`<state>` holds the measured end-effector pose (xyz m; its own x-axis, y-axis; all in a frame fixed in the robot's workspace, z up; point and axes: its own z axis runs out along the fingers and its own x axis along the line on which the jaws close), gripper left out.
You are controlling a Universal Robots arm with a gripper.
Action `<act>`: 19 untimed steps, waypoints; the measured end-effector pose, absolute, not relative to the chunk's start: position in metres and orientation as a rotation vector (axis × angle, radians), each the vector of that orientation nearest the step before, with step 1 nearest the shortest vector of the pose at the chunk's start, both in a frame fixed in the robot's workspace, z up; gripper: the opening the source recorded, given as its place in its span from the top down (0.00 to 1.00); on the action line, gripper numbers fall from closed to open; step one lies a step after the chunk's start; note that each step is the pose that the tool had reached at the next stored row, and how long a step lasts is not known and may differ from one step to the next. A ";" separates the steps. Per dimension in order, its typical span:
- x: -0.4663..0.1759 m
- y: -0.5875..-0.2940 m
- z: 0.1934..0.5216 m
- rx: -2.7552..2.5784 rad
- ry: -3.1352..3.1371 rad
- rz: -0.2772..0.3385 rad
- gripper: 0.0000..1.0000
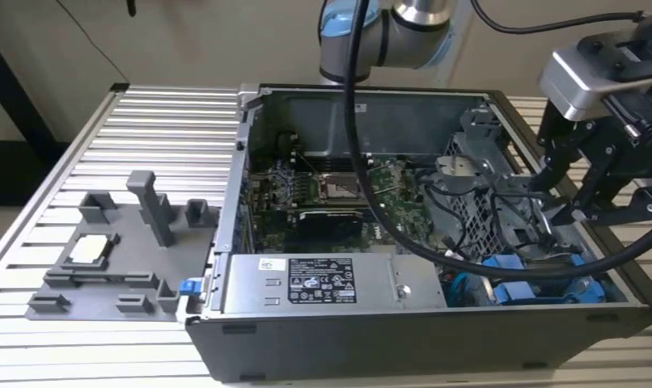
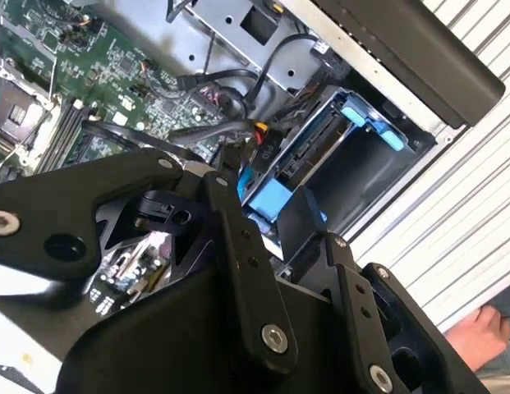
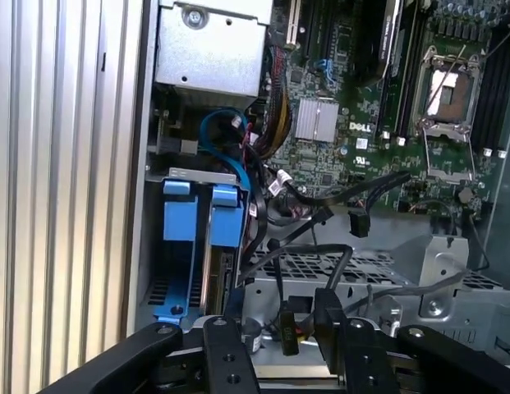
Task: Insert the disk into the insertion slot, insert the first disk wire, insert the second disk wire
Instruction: 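Insert the first disk wire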
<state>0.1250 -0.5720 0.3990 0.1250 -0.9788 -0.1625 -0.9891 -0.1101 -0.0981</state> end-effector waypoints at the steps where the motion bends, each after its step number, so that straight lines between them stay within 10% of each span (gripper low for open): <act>1: 0.125 -0.572 0.399 -2.214 1.953 0.076 0.53; 19: 0.133 -0.572 0.392 -2.229 1.920 0.060 0.53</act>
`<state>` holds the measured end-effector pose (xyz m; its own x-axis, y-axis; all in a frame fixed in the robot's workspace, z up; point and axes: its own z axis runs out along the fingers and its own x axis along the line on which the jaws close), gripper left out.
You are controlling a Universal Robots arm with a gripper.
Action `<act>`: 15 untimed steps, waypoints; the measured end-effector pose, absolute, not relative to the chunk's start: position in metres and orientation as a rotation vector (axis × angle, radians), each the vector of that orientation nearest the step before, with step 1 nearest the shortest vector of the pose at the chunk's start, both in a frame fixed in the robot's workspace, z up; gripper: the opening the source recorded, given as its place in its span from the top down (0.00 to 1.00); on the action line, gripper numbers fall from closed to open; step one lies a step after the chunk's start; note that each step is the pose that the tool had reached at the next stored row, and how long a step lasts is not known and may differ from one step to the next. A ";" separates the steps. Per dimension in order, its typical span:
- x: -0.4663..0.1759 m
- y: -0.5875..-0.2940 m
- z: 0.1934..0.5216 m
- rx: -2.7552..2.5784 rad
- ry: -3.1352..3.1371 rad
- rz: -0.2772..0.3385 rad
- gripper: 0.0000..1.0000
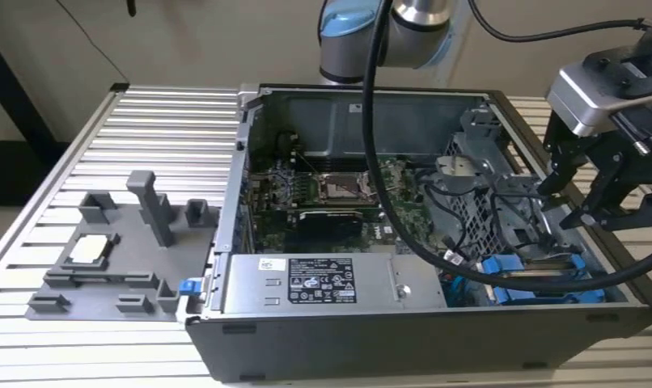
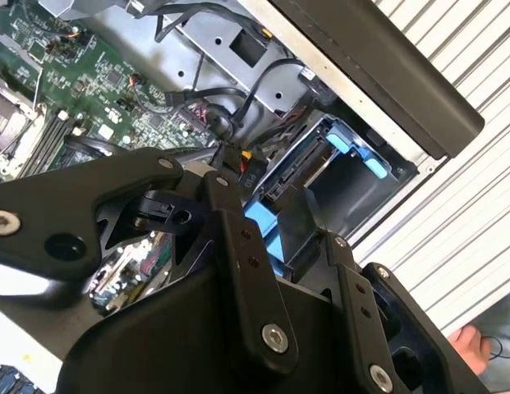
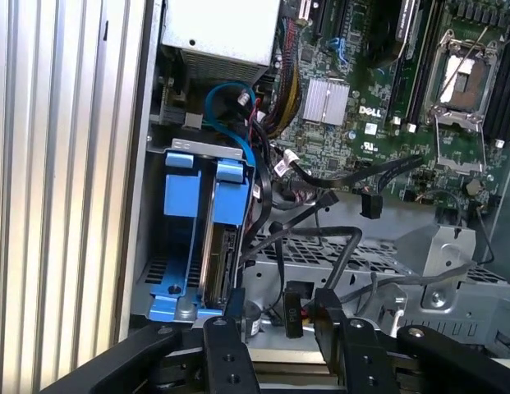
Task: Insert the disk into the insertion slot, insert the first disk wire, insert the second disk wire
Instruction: 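Insert the first disk wire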
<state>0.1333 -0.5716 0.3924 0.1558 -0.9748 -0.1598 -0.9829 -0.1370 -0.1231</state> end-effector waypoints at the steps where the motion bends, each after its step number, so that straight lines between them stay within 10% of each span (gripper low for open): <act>1: 0.133 -0.572 0.392 -2.229 1.920 0.060 0.53; 9: 0.133 -0.572 0.392 -2.229 1.920 0.060 0.80; 15: 0.133 -0.572 0.392 -2.229 1.920 0.060 0.81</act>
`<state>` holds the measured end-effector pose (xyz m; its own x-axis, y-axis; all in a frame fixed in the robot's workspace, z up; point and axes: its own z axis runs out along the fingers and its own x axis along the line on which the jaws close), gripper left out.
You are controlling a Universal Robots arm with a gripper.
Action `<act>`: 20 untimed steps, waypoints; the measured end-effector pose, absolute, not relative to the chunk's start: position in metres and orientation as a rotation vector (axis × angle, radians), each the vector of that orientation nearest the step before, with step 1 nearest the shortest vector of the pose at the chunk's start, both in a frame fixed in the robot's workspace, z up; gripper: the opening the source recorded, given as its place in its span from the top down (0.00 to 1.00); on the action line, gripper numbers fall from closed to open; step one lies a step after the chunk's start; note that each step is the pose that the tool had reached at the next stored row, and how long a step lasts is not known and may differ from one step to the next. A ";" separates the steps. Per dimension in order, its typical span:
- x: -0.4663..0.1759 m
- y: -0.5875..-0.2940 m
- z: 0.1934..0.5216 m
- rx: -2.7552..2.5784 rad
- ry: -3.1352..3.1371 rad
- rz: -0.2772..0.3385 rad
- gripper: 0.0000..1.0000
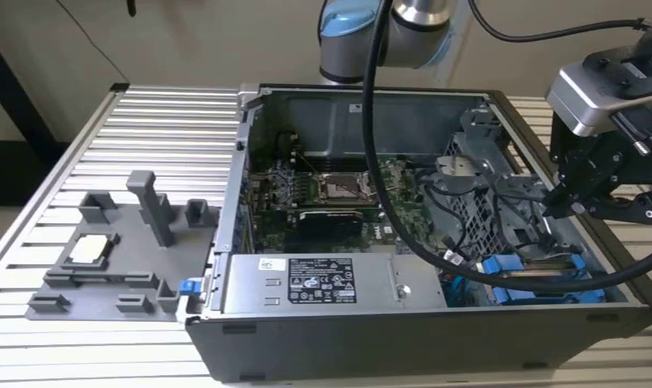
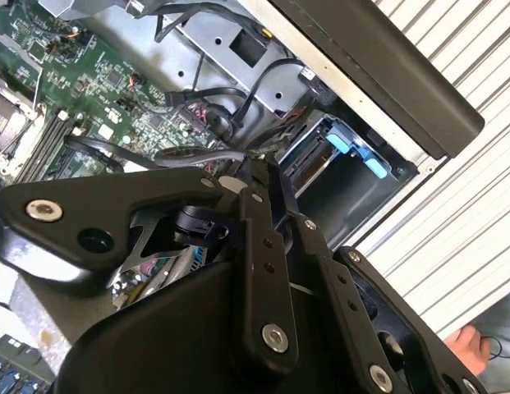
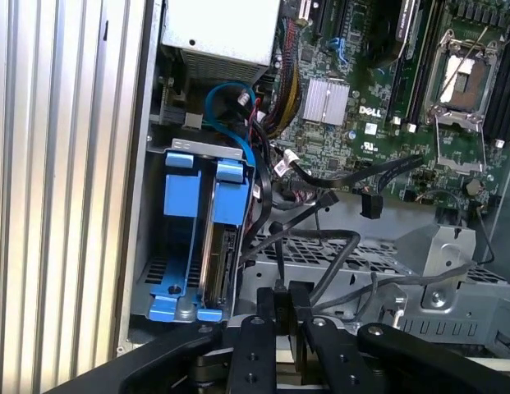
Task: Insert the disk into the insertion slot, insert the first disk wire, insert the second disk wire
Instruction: 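Insert the first disk wire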
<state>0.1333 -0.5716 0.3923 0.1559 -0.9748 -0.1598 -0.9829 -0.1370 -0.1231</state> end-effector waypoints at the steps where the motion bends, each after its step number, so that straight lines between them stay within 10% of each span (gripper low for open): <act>1: 0.133 -0.572 0.392 -2.229 1.920 0.060 0.81; 20: 0.139 -0.572 0.385 -2.182 2.051 0.046 0.81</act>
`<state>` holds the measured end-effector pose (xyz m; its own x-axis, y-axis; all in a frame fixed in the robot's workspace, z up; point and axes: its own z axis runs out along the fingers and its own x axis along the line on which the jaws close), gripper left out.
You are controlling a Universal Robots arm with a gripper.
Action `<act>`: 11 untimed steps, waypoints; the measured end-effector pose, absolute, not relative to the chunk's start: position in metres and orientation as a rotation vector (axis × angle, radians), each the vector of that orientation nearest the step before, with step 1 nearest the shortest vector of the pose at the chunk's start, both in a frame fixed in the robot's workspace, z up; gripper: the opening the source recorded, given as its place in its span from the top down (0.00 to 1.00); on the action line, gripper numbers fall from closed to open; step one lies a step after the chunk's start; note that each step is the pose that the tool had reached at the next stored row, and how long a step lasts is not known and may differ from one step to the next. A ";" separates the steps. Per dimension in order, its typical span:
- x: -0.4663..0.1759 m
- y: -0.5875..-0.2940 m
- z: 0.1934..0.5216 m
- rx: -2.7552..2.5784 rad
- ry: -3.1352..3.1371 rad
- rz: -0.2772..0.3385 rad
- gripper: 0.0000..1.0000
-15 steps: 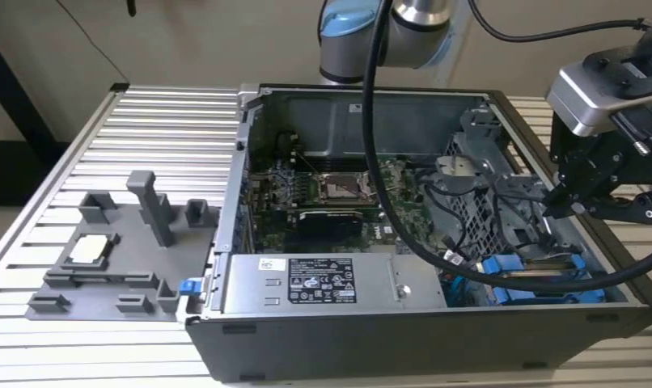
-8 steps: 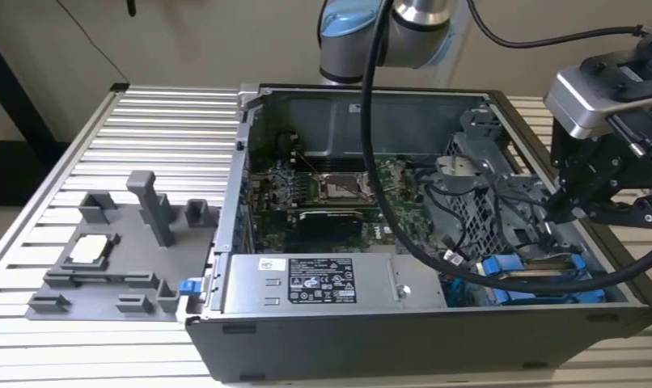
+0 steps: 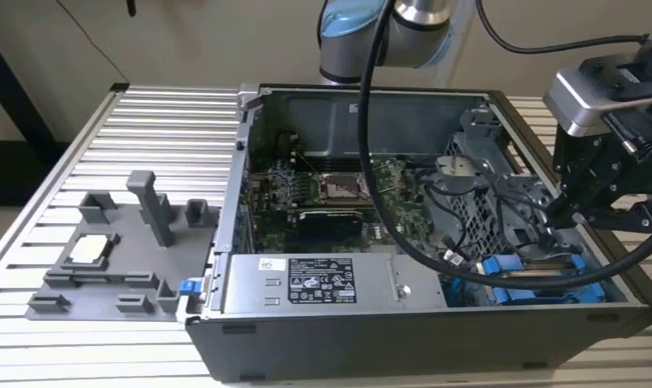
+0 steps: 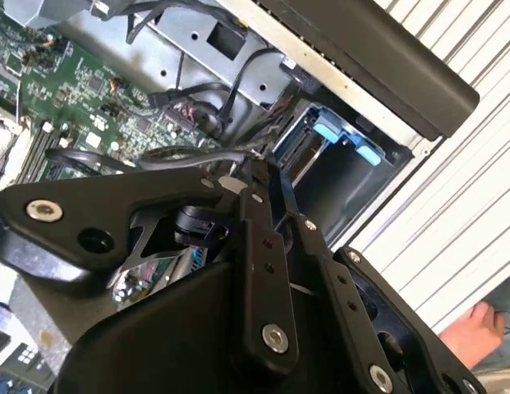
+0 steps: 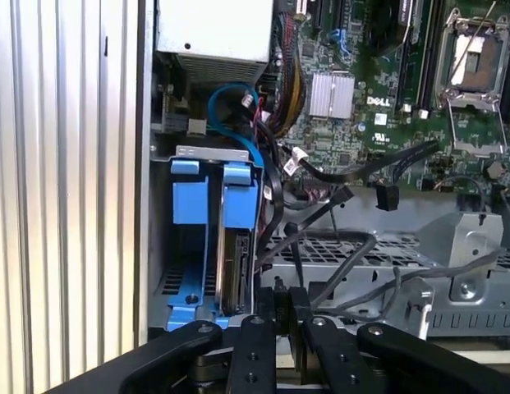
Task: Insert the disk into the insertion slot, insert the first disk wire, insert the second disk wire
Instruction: 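Insert the first disk wire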
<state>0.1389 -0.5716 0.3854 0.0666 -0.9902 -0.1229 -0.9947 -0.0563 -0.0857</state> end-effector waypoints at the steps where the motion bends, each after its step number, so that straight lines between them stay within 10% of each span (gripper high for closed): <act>1: 0.140 -0.572 0.385 -2.188 2.058 0.053 0.81; 11: 0.151 -0.572 0.379 -2.198 2.086 0.053 0.81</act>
<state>0.1510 -0.5716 0.3790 0.0551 -0.9933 -0.1015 -0.9972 -0.0496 -0.0559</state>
